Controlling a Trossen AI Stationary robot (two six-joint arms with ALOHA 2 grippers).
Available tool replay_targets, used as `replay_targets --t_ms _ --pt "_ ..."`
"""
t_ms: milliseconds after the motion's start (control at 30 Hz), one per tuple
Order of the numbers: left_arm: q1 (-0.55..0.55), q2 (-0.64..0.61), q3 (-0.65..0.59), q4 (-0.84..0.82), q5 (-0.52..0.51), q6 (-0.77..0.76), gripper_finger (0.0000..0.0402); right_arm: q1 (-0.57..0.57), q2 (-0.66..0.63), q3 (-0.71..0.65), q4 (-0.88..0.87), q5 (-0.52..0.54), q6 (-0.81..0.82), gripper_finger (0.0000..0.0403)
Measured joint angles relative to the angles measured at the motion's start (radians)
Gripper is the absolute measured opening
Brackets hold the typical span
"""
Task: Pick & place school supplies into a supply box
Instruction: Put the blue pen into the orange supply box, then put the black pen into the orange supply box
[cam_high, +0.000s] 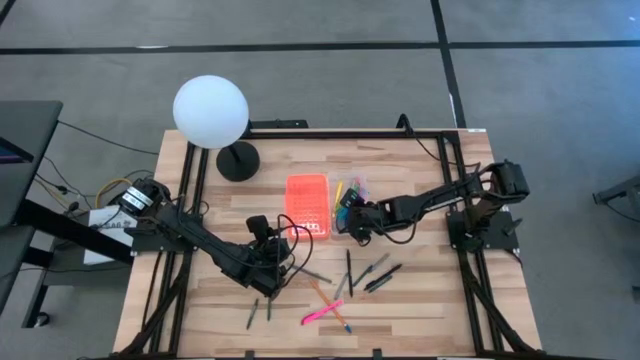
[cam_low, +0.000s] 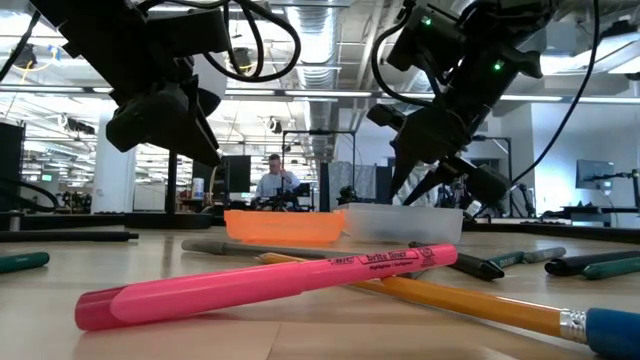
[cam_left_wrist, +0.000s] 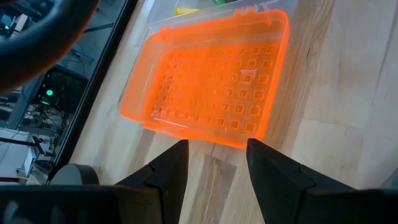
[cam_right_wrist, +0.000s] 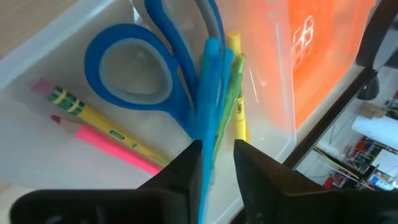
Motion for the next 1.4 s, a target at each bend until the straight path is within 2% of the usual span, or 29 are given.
replay_targets --t_ms 200,367,467,567,833,967,1067,1167,1400 --pt "0.000 0.000 0.000 0.000 0.000 -0.005 0.0157 -0.002 0.000 0.000 0.001 0.013 0.003 0.0100" --pt "0.000 0.000 0.000 0.000 0.000 -0.005 0.0157 0.033 -0.010 -0.001 0.008 0.145 0.086 0.0100" --pt "0.000 0.000 0.000 0.000 0.022 0.006 0.0157 0.067 -0.045 -0.001 -0.003 0.156 0.154 0.0101" --pt "-0.001 0.000 0.000 -0.001 0.092 0.033 0.0157 0.113 -0.103 -0.002 -0.029 0.156 0.248 0.0101" --pt "-0.013 -0.001 0.001 -0.008 0.375 0.109 0.0157 0.275 -0.309 -0.004 -0.092 0.119 0.633 0.0101" --pt "-0.025 -0.002 0.013 -0.134 0.397 0.074 0.0157 0.349 -0.390 -0.039 -0.085 0.118 0.768 0.0101" --pt "-0.025 -0.003 0.019 -0.284 0.379 -0.033 0.0157 0.394 -0.419 -0.066 -0.083 0.119 0.868 0.0101" --pt "-0.023 -0.016 0.018 -0.390 0.405 -0.133 0.0157 0.432 -0.423 -0.100 -0.080 0.119 0.956 0.0101" --pt "-0.019 -0.037 0.016 -0.413 0.454 -0.134 0.0157 0.508 -0.373 -0.172 -0.009 0.135 1.100 0.0101"
